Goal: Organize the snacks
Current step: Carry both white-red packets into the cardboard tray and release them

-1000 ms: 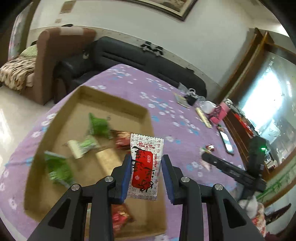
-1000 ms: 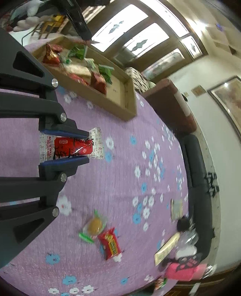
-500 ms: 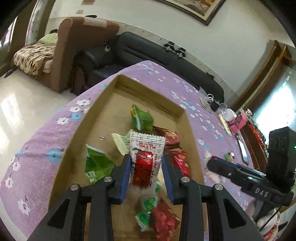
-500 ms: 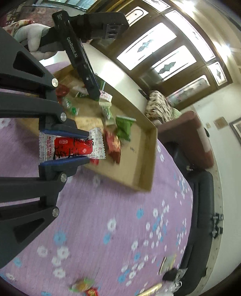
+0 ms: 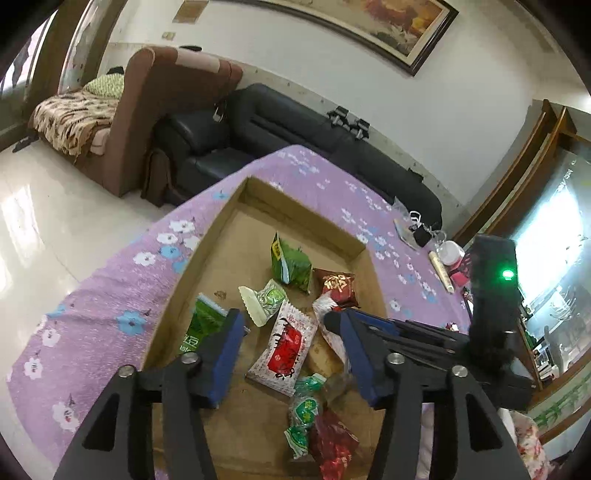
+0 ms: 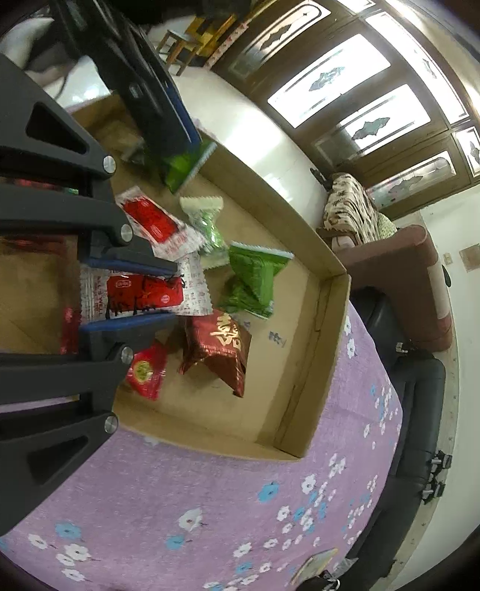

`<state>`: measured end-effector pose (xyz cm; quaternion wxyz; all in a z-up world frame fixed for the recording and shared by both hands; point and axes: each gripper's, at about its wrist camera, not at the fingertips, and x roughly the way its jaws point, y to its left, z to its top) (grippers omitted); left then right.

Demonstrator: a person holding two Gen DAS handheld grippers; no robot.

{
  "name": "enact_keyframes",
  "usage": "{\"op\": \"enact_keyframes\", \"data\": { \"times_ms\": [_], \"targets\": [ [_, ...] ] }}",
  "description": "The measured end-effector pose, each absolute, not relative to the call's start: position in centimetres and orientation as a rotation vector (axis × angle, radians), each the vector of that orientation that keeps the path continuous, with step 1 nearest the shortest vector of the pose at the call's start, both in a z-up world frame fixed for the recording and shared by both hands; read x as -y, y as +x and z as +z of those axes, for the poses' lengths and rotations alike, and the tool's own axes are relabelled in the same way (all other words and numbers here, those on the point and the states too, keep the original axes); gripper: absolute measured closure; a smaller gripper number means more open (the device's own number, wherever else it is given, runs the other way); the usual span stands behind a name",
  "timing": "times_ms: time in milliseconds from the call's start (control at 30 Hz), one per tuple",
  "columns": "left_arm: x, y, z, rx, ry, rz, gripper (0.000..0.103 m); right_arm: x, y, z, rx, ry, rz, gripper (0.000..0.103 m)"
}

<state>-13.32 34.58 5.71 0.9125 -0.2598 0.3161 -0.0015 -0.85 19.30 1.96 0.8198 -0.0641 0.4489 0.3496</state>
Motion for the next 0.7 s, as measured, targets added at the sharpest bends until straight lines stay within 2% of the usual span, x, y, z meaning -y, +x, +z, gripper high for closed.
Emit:
{"op": "enact_keyframes", "data": {
  "times_ms": [200, 267, 367, 467, 533, 700],
  "targets": [
    [-34.0, -14.2, 7.0, -0.62, -0.522, 0.005, 0.035, -17.6, -1.3, 3.4, -0.923, -0.068, 0.761, 0.077],
    [-33.6, -14.3, 7.3, -0.616, -0.506, 0.001, 0.035, -16.2, -1.8, 4.5, -0.89, -0.046, 0.755, 0.069],
    [-32.3, -14.4, 7.9, -0.616, -0.47, -0.012, 0.03, -14.3, -2.3, 5.4, -0.861, -0.022, 0.744, 0.063],
    [-30.8, -14.5, 8.4, -0.619, -0.421, -0.009, 0.019, -11.6, -2.3, 5.8, -0.85, 0.016, 0.718, 0.061],
    [-29.5, -14.6, 8.8, -0.621, -0.389, 0.002, 0.007, -9.5, -2.4, 5.6, -0.85, 0.042, 0.691, 0.061],
    [-26.1, -14.7, 9.3, -0.646, -0.341, -0.072, 0.005, -4.3, -2.2, 5.0, -0.854, 0.099, 0.623, 0.061]
  ]
}}
